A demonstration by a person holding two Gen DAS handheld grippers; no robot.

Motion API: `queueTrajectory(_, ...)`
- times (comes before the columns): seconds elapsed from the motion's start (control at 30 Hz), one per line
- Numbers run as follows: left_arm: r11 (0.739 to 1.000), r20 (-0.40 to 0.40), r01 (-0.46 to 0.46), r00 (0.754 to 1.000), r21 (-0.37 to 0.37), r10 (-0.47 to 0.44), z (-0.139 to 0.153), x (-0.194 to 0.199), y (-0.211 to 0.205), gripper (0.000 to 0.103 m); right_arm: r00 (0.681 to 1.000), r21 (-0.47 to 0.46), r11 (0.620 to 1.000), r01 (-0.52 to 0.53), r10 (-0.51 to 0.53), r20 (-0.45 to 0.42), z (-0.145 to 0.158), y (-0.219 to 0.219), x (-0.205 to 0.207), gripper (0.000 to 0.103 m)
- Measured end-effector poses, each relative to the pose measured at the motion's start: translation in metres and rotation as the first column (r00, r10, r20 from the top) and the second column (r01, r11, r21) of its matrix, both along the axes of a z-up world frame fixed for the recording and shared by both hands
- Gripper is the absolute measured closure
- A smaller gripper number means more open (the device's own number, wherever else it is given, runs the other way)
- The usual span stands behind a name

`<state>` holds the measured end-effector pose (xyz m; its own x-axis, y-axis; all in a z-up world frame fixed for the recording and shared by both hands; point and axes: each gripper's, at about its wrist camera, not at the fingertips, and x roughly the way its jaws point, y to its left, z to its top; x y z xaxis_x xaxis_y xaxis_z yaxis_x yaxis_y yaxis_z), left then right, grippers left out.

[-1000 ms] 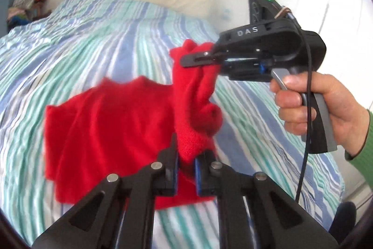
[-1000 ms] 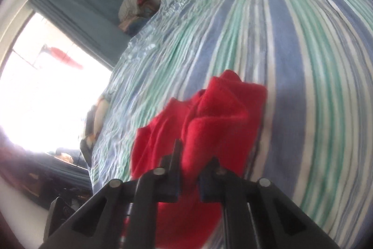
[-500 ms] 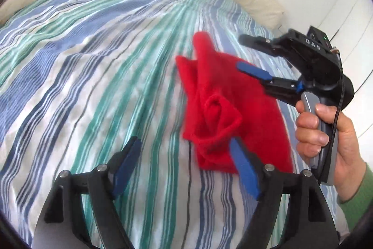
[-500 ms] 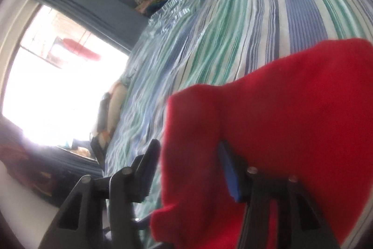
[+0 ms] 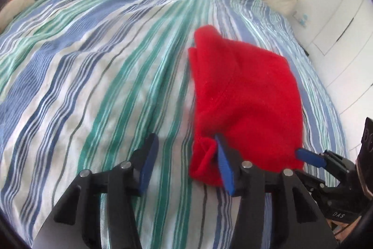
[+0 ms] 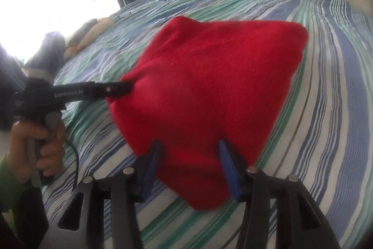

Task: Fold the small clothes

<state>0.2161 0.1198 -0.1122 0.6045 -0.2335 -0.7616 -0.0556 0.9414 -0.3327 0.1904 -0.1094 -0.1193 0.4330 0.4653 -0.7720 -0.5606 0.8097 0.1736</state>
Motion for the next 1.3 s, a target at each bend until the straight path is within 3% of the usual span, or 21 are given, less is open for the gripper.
queueTrajectory(0.03, 1.0, 0.008, -0.007, 1.0, 0.005, 0.007, 0.004, -0.002, 0.002, 0.041, 1.0, -0.001, 1.0, 0.016, -0.016, 0.007, 0.005, -0.001, -0.002, 0.052)
queueTrajectory(0.1, 1.0, 0.041, -0.028, 0.999, 0.0, 0.028, 0.014, -0.011, 0.006, 0.022, 0.998, 0.024, 0.999, 0.043, -0.044, 0.045, 0.022, -0.005, -0.012, 0.052)
queueTrajectory(0.17, 0.998, 0.076, -0.042, 0.996, 0.039, 0.039, 0.022, -0.015, 0.004, 0.016, 0.994, 0.032, 0.999, 0.031, -0.034, 0.106, 0.038, -0.002, -0.024, 0.052)
queueTrajectory(0.23, 0.994, 0.085, -0.048, 0.996, 0.1, 0.04, 0.025, -0.011, -0.002, 0.016, 0.992, 0.019, 0.999, 0.034, -0.036, 0.12, 0.037, 0.003, -0.028, 0.052)
queueTrajectory(0.37, 0.984, 0.086, -0.059, 0.995, 0.169, 0.045, 0.026, -0.007, -0.006, 0.014, 0.994, -0.077, 0.991, 0.106, -0.106, 0.003, -0.004, 0.0, -0.022, 0.052)
queueTrajectory(0.43, 0.979, 0.104, -0.066, 0.994, 0.194, 0.046, 0.03, -0.012, -0.006, 0.012, 0.99, -0.056, 0.988, 0.142, -0.142, 0.014, -0.007, -0.007, -0.028, 0.05)
queueTrajectory(0.5, 0.974, 0.12, -0.07, 0.992, 0.215, 0.044, 0.034, -0.015, -0.008, 0.012, 0.981, -0.03, 0.981, 0.192, -0.192, 0.013, -0.002, -0.016, -0.034, 0.03)
queueTrajectory(0.53, 0.973, 0.126, -0.071, 0.991, 0.22, 0.044, 0.036, -0.015, -0.008, 0.012, 0.976, -0.006, 0.976, 0.217, -0.217, 0.011, 0.001, -0.02, -0.037, 0.028)
queueTrajectory(0.73, 0.968, 0.132, -0.059, 0.991, 0.244, 0.027, 0.038, -0.016, -0.012, 0.011, 0.955, 0.061, 0.953, 0.295, -0.295, -0.019, -0.004, -0.038, -0.049, 0.028)
queueTrajectory(0.83, 0.978, 0.129, -0.039, 0.992, 0.203, 0.012, 0.04, -0.014, -0.003, 0.011, 0.955, 0.067, 0.953, 0.296, -0.294, -0.029, -0.009, -0.043, -0.054, 0.028)
queueTrajectory(0.93, 0.997, 0.136, 0.014, 0.99, 0.078, -0.024, 0.044, 0.003, 0.014, 0.01, 0.957, 0.106, 0.951, 0.29, -0.289, -0.022, -0.001, -0.054, -0.053, 0.028)
queueTrajectory(0.97, 0.998, 0.122, 0.037, 0.992, 0.046, -0.042, 0.043, 0.015, 0.018, 0.005, 0.957, 0.128, 0.949, 0.289, -0.288, -0.02, 0.005, -0.058, -0.049, 0.028)
queueTrajectory(1.07, 0.986, 0.015, 0.162, 0.987, -0.04, -0.161, 0.025, 0.066, 0.014, 0.004, 0.955, 0.217, 0.931, 0.295, -0.291, -0.048, 0.022, -0.072, -0.018, 0.027)
queueTrajectory(1.2, 0.971, -0.123, 0.231, 0.964, -0.062, -0.237, -0.01, 0.124, -0.001, 0.004, 0.941, 0.348, 0.876, 0.335, -0.29, -0.175, 0.02, -0.081, 0.055, 0.022)
queueTrajectory(1.3, 0.976, -0.101, 0.201, 0.973, -0.088, -0.209, -0.014, 0.136, -0.007, 0.004, 0.908, 0.426, 0.815, 0.393, -0.269, -0.321, -0.009, -0.082, 0.106, 0.023)
